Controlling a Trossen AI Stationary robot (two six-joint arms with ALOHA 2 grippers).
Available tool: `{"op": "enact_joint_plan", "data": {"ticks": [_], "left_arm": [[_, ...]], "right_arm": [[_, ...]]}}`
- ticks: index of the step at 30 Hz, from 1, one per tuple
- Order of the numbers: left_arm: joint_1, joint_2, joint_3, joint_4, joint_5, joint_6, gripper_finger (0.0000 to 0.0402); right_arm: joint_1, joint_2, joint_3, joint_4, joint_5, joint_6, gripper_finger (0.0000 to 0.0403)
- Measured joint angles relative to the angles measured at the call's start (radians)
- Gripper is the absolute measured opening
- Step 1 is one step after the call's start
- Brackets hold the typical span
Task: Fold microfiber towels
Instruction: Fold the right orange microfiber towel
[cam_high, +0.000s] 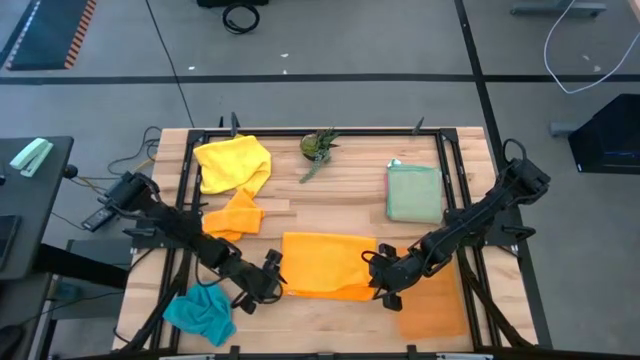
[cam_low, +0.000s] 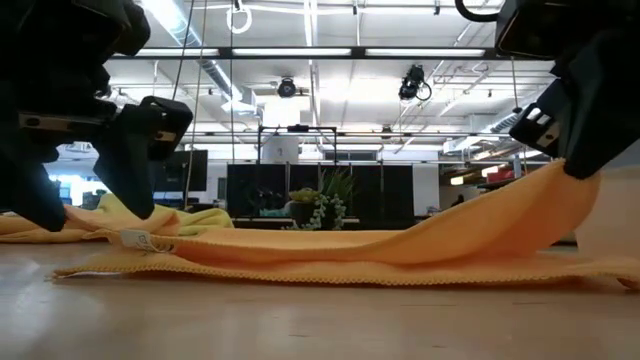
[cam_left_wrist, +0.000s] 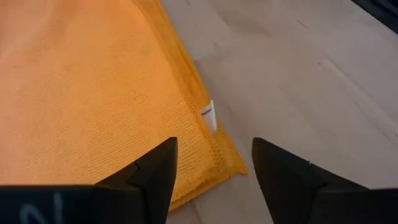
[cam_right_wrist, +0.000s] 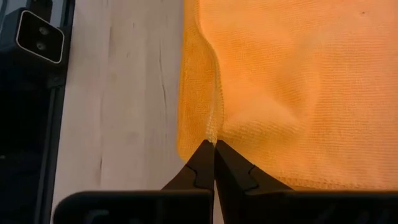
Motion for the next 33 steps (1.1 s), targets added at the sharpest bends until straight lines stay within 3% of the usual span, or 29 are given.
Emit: {"op": "enact_joint_plan", "data": {"ticks": [18,24,30,33], "left_arm": [[0.001,0.011,0.001,-0.041,-0.002,0.027,0.0141],[0.002,0.011,0.001,-0.041,-0.005,0.053,0.0093],[0.008,0.011,0.001,-0.033,-0.009,0.061,0.0016],[0.007,0.005,0.001,-0.009,-0.053,0.080,0.0011]], "right_arm": [[0.000,0.000,0.000,-0.005,0.000,-0.007,0.0009],[0.000,0.000,0.000,-0.004,0.000,0.002,0.0009],[0.000,0.000,0.000,-0.005,0.000,0.003,0.0009],[0.000,0.000,0.000,-0.008,0.000,0.005,0.0009]]}}
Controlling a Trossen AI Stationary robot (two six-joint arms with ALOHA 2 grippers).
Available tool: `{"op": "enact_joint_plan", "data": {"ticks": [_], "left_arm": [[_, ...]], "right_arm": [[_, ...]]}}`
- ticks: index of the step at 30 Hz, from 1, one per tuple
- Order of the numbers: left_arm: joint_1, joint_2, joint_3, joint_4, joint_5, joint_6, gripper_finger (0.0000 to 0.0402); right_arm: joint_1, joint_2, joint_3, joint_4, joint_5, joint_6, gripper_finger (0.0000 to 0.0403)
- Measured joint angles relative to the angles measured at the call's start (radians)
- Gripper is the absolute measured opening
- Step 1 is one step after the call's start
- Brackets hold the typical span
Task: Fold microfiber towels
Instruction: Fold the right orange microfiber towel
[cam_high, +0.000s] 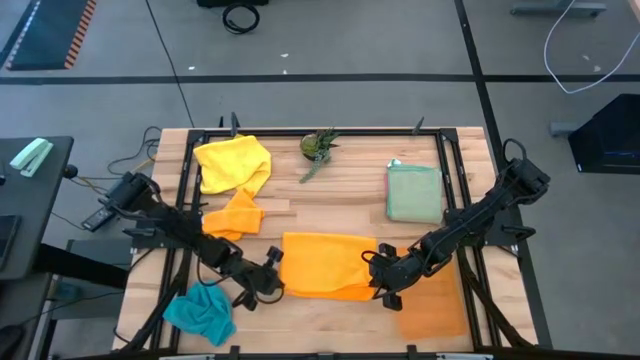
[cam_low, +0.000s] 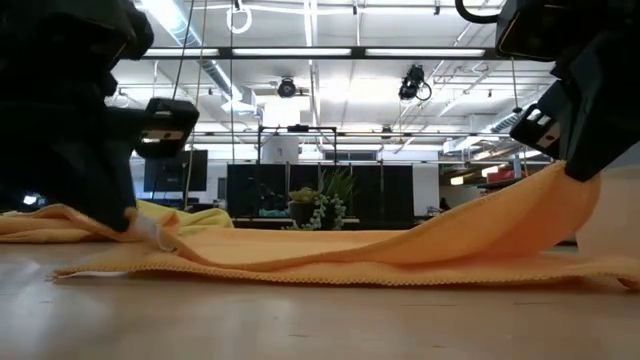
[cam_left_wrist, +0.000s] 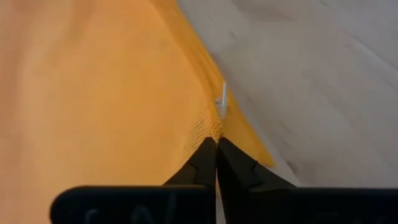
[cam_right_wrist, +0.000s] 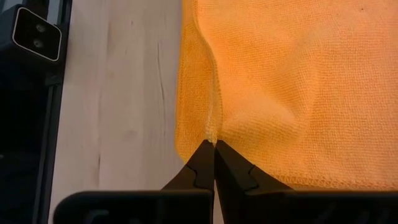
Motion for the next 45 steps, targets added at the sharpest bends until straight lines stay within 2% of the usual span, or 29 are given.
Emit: {"op": "enact_joint_plan", "data": {"ticks": [4,13,19,23,25,28,33,37,41,45], "left_arm": [[0.007,-0.047,0.000,-0.004,-0.042,0.034,0.0008],[0.008,-0.186,0.000,-0.040,-0.043,0.019,0.0005],[-0.027,-0.159,0.001,-0.050,-0.038,-0.050,0.0009],[-0.026,-0.122,-0.001,-0.049,-0.038,-0.094,0.0005],[-0.020,-0.107,-0.001,-0.047,-0.038,-0.138,0.0012],[-0.012,-0.098,-0.001,-0.055,-0.038,-0.170,0.0046],[0.000,-0.103,-0.001,-0.061,-0.066,-0.199,0.0112],[0.000,-0.116,-0.001,-0.063,-0.069,-0.168,0.0133],[-0.002,-0.128,0.000,-0.062,-0.068,-0.152,0.0116],[-0.002,-0.128,0.000,-0.062,-0.068,-0.151,0.0047]], "right_arm": [[-0.005,-0.002,0.000,-0.001,0.000,-0.006,0.0009],[0.005,-0.065,0.000,-0.024,0.000,0.001,0.0009],[0.030,-0.060,0.002,-0.031,-0.046,0.019,0.0009],[0.037,-0.060,0.001,-0.027,-0.033,0.010,0.0014],[0.036,-0.060,0.001,-0.028,-0.026,0.005,0.0024],[0.035,-0.060,0.001,-0.028,-0.023,0.039,0.0048],[0.035,-0.060,0.001,-0.025,-0.068,0.109,0.0111],[0.035,-0.069,0.001,-0.026,-0.084,0.080,0.0156],[0.035,-0.066,0.001,-0.026,0.017,0.089,0.0170],[0.017,-0.053,0.000,-0.021,0.039,0.079,0.0148]]}}
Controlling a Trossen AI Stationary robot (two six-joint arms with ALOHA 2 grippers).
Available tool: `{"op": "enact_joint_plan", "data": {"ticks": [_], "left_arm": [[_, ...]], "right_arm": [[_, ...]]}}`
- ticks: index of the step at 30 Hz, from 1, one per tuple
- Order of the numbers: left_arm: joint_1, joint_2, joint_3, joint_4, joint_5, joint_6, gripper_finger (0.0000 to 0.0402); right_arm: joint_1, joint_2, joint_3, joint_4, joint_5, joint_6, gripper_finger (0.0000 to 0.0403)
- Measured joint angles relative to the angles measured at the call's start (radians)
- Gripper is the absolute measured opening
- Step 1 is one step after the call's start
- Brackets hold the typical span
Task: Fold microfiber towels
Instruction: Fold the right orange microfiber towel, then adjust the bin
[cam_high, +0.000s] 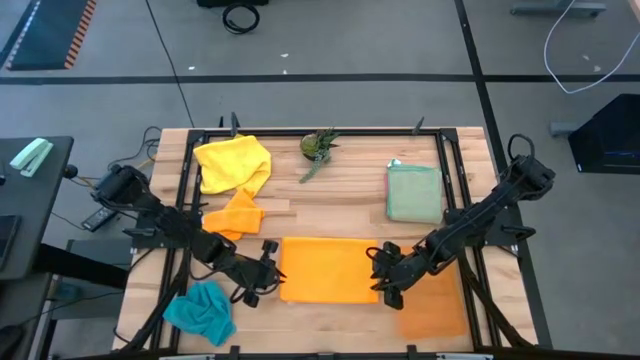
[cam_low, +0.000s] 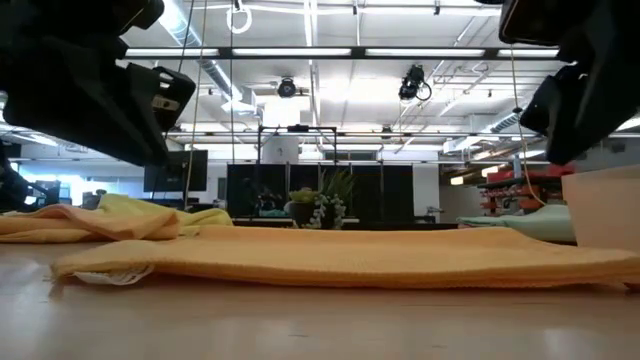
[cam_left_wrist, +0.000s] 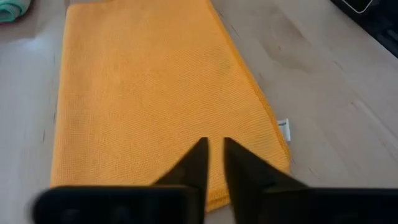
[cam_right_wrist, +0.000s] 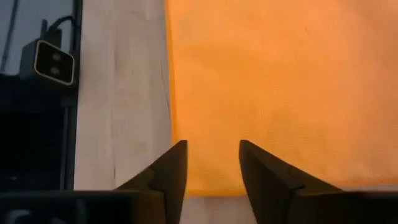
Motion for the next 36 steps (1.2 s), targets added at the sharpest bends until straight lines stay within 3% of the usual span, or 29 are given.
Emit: {"op": "enact_joint_plan", "data": {"ticks": [2,7,12,17,22,28,32,36], "left_arm": [[0.013,0.008,0.000,0.008,0.001,-0.006,0.0013],[0.078,0.095,0.000,0.082,0.024,0.027,0.0009],[0.159,0.129,0.001,0.034,0.088,0.040,0.0008],[0.199,0.127,0.000,-0.011,0.118,0.037,0.0005],[0.198,0.125,0.000,-0.015,0.128,0.052,0.0005],[0.209,0.089,0.000,-0.033,0.126,0.047,0.0008],[0.209,0.075,0.001,-0.031,0.125,0.045,0.0005],[0.209,0.072,-0.001,-0.032,0.124,0.037,0.0009]], "right_arm": [[-0.008,0.016,0.000,0.018,-0.005,-0.031,0.0116],[-0.037,0.118,0.001,0.065,-0.084,-0.089,0.0012],[-0.090,0.209,0.000,0.062,-0.099,-0.099,0.0007],[-0.142,0.206,0.002,0.055,-0.112,-0.095,0.0004],[-0.138,0.097,-0.001,0.028,-0.123,-0.121,0.0003],[-0.154,-0.140,0.001,-0.086,-0.026,-0.138,0.0003],[-0.176,-0.284,0.002,-0.386,0.057,-0.020,0.0002],[-0.178,-0.336,0.002,-0.695,0.027,0.164,0.0002]]}}
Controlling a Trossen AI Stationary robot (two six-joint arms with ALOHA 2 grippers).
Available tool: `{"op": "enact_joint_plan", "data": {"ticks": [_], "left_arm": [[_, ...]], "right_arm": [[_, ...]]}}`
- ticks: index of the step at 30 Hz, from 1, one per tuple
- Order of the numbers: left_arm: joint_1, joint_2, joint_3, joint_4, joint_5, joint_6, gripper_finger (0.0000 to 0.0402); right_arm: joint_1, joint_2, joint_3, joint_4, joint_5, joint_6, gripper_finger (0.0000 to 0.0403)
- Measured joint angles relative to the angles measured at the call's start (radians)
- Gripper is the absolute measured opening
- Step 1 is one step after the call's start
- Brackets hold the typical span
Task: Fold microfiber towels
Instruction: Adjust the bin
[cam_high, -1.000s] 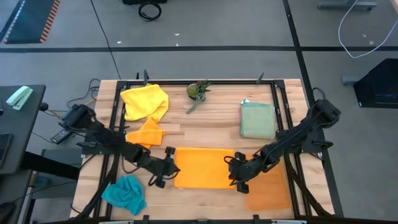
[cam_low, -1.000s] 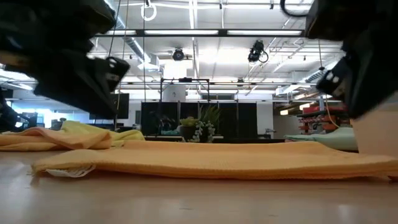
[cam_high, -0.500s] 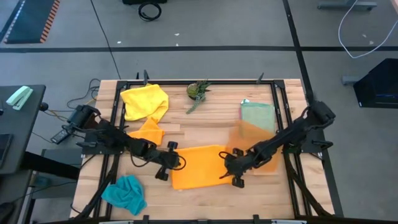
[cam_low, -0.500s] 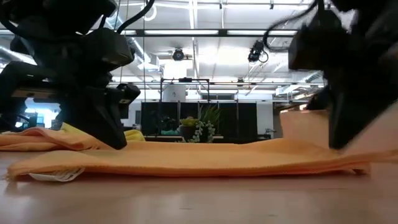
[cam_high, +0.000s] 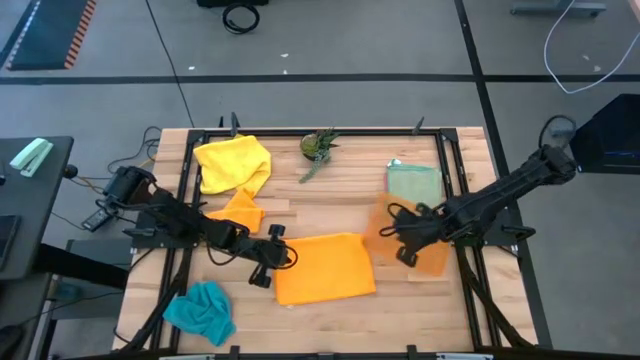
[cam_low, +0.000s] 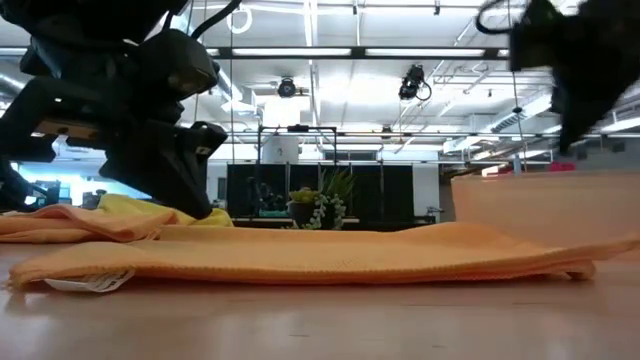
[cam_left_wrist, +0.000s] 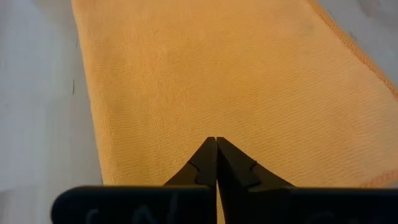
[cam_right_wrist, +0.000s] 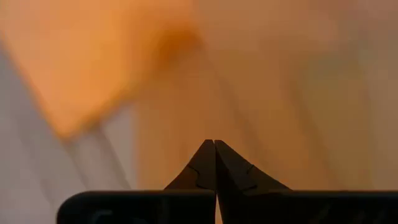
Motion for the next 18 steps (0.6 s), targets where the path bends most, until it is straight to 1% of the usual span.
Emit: {"op": "enact_joint_plan", "data": {"ticks": [3,6,10,13,16,18], "left_arm": [[0.000,0.000,0.000,0.002,0.000,-0.009,0.0005],[0.000,0.000,0.000,0.002,0.000,-0.013,0.0007],[0.000,0.000,0.000,0.002,0.000,-0.011,0.0010],[-0.002,0.000,0.000,0.002,0.000,-0.010,0.0005],[-0.003,0.000,0.000,0.002,0.000,-0.009,0.0009],[-0.003,0.000,0.000,0.002,0.000,-0.001,0.0011]], "right_arm": [[0.030,0.019,-0.001,-0.118,-0.099,0.132,0.0002],[0.091,0.075,-0.002,-0.096,-0.210,0.228,0.0002],[0.189,0.186,-0.002,0.010,-0.343,0.374,0.0002],[0.256,0.257,0.005,0.175,-0.445,0.474,0.0002],[0.287,0.300,0.067,0.271,-0.459,0.521,0.0002],[0.284,0.313,0.128,0.258,-0.415,0.507,0.0002]]}}
